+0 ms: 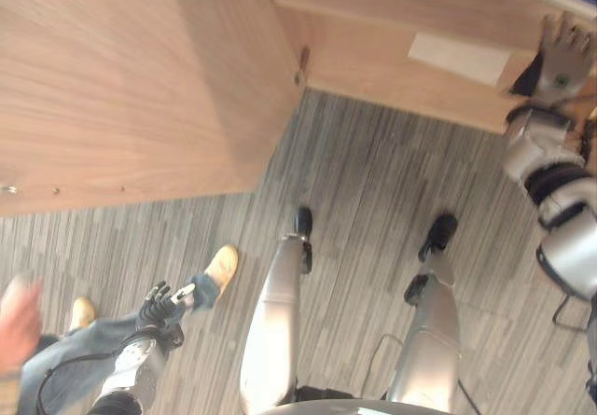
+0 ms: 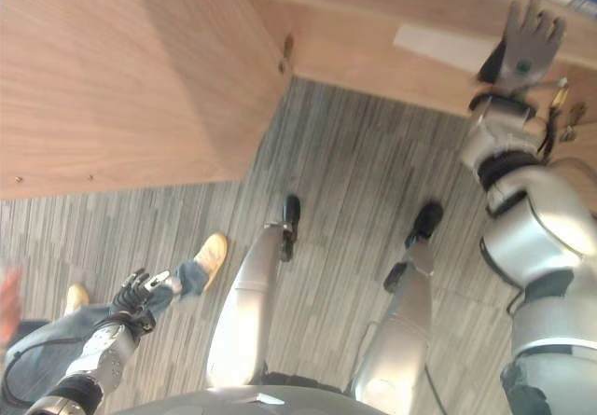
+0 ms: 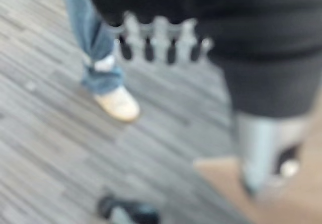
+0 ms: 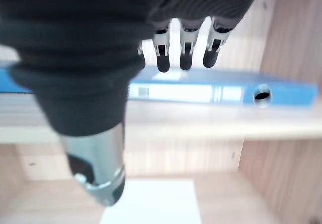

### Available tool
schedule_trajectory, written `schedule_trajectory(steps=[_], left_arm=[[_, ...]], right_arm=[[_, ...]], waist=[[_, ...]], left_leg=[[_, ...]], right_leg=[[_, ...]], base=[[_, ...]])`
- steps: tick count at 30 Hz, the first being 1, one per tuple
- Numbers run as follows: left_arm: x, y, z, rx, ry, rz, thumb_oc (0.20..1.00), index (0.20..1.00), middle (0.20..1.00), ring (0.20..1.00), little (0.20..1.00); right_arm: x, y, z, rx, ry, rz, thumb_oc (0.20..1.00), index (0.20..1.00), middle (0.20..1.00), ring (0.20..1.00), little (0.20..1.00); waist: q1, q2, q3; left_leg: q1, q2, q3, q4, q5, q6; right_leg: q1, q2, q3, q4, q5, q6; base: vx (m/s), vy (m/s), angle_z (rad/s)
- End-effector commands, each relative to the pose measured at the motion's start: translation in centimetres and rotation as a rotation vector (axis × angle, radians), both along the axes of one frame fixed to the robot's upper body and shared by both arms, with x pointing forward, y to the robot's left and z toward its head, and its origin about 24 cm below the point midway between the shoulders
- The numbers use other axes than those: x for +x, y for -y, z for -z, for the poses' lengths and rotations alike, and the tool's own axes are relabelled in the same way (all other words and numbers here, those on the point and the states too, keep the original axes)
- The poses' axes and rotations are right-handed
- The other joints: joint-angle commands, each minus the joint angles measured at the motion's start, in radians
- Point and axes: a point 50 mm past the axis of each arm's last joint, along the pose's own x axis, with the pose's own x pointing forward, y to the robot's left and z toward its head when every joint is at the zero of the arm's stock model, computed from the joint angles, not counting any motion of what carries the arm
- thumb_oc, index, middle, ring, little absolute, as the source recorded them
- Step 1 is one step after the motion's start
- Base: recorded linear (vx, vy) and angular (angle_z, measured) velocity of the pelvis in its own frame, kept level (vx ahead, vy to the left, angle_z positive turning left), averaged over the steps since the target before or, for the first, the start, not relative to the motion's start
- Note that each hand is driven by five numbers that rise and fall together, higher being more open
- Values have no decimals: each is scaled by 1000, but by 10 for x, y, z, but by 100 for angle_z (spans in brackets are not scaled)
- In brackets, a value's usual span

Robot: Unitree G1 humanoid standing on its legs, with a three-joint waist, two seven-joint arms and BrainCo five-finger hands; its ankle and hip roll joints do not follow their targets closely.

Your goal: Put the empty folder in the office cabinet

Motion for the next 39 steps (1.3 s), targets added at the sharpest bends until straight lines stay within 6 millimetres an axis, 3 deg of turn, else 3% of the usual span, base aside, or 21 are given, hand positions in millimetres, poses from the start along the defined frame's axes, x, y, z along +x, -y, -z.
schedule_trajectory(steps=[1,2,3,4,5,6,7,8,10,12,16,17,22,28,39], left_arm=[[-14,-14,-2,82,-2,-30,1000,1000,1000,1000,1000],[-7,-7,-2,68,3,-43,1000,1000,1000,1000,1000],[-4,-2,-1,76,-9,-8,1000,1000,1000,1000,1000],[-4,-2,-1,76,-9,-8,1000,1000,1000,1000,1000],[-1,6,2,66,-36,0,1000,1000,1000,1000,1000],[-5,13,9,61,-82,27,1000,1000,1000,1000,1000],[-7,17,13,61,-94,57,1000,1000,1000,1000,1000],[-8,20,16,68,-102,79,1000,1000,1000,1000,1000],[-8,23,17,63,-85,93,1000,1000,1000,1000,1000],[2,31,15,53,-59,110,1000,1000,1000,1000,1000],[4,37,15,50,-35,135,1000,1000,1000,1000,1000],[-9,42,23,69,-42,150,1000,1000,1000,1000,1000],[-24,56,33,81,-106,225,1000,1000,1000,1000,1000],[-23,53,33,72,-132,218,1000,1000,1000,1000,1000],[-27,58,37,83,-196,320,1000,1000,1000,1000,1000]], right_arm=[[5,-10,-7,317,59,-110,1000,1000,1000,1000,1000],[-10,-20,41,560,-36,-118,1000,1000,1000,1000,1000],[-22,-24,67,693,-99,-110,1000,1000,1000,1000,1000],[-22,-24,67,693,-99,-110,1000,1000,1000,1000,1000],[-44,-21,100,762,-152,-56,1000,1000,1000,1000,1000],[-80,-13,140,867,-227,23,1000,1000,1000,1000,1000],[-106,-3,165,894,-301,73,1000,1000,1000,1000,1000],[-127,1,184,856,-359,82,1000,1000,1000,1000,1000],[-144,3,198,850,-402,97,1000,1000,1000,1000,1000],[-182,9,226,923,-451,178,1000,1000,1000,1000,1000],[-196,10,233,992,-418,197,1000,1000,1000,1000,1000],[-198,7,235,1024,-391,190,1000,1000,1000,1000,1000],[-200,2,237,1057,-418,165,1000,1000,1000,1000,1000],[-207,-2,241,1052,-453,160,1000,1000,1000,1000,1000],[-228,7,252,1140,-415,339,1000,1000,1000,1000,1000]], waist=[[-11,-22,45],[-39,-42,45],[-56,-56,45],[-56,-56,45],[-85,-70,45],[-122,-85,45],[-146,-97,44],[-166,-109,40],[-183,-117,27],[-219,-141,-10],[-236,-147,-35],[-232,-144,-38],[-247,-145,-65],[-262,-146,-94],[-314,-138,-152]], left_leg=[[205,130,13,-195,-21,-5],[292,132,53,-237,-33,-3],[344,132,73,-264,-34,-5],[344,132,73,-264,-34,-5],[421,129,100,-304,-37,-5],[510,118,132,-349,-40,1],[563,112,151,-369,-45,4],[607,109,170,-383,-49,8],[635,107,186,-392,-53,12],[703,97,209,-402,-83,26],[742,93,223,-416,-95,31],[753,89,220,-438,-92,25],[811,89,230,-478,-84,21],[850,96,247,-504,-80,21],[927,86,302,-523,-98,26]], right_leg=[[-28,39,-7,39,-162,59],[30,40,4,-2,-143,69],[72,43,12,-32,-130,74],[72,43,12,-32,-130,74],[121,46,21,-67,-115,82],[177,56,41,-102,-95,90],[213,62,50,-123,-83,95],[243,66,55,-134,-74,99],[260,70,60,-142,-66,102],[318,80,85,-178,-61,109],[353,92,103,-205,-64,112],[371,100,102,-235,-65,116],[413,103,112,-261,-60,122],[422,101,116,-263,-54,131],[440,105,147,-266,-52,138]], base=[[-60,278,-29],[-73,278,-34],[-73,278,-34],[-57,255,-65],[-25,316,-84],[-68,406,-98],[-71,329,-51],[-54,175,-36],[-6,92,-60],[1,77,-39],[-53,32,-21],[-118,10,4],[-12,46,6],[9,28,-7],[19,41,-12]])
